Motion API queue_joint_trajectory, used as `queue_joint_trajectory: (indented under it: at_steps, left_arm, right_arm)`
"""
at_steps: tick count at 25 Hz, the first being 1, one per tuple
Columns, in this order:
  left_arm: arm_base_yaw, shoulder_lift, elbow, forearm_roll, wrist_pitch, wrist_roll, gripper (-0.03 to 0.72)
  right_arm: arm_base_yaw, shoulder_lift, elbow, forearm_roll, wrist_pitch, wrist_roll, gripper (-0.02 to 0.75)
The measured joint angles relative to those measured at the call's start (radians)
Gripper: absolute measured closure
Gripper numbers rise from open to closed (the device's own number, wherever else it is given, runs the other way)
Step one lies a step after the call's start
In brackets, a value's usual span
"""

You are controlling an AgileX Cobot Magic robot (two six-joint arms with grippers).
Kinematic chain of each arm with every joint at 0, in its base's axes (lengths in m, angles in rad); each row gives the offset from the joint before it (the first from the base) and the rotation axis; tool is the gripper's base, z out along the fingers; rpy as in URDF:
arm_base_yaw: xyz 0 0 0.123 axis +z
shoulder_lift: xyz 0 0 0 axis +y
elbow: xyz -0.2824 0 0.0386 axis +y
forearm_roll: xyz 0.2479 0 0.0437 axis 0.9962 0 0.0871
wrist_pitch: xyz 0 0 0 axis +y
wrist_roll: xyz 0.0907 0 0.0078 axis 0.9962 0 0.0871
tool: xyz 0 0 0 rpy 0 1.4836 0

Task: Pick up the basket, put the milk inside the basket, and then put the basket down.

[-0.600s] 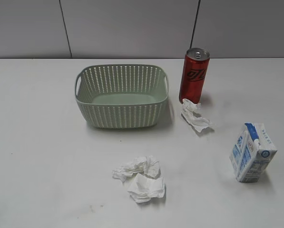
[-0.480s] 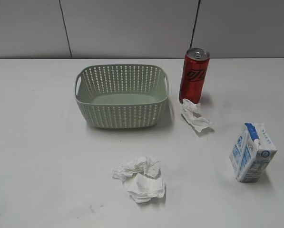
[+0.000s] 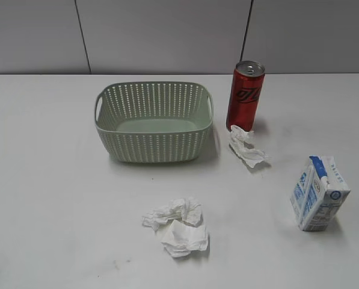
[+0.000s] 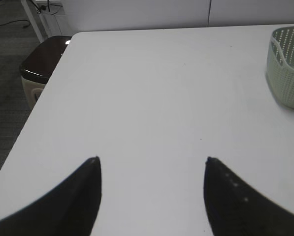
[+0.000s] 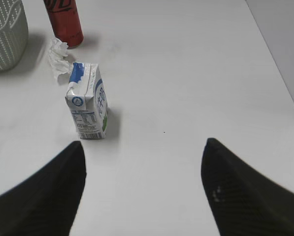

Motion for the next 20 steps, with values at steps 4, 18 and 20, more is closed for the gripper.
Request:
queue_joint_trajectory:
  at_steps: [4,18,20]
  left_arm:
    - [0.0,0.0,0.0,0.0,0.0,0.0,0.209]
    - [0.0,0.056,-0.007,0.0,-0.012,0.0,0.158]
    - [0.0,0.107,-0.015,-0.004,-0.026,0.0,0.136]
  right_arm:
    - [0.0,0.0,0.0,0.0,0.0,0.0,0.185]
    - [0.0,0.0,0.0,0.0,0.0,0.0,0.185]
    - [0.0,0.0,0.0,0.0,0.0,0.0,0.185]
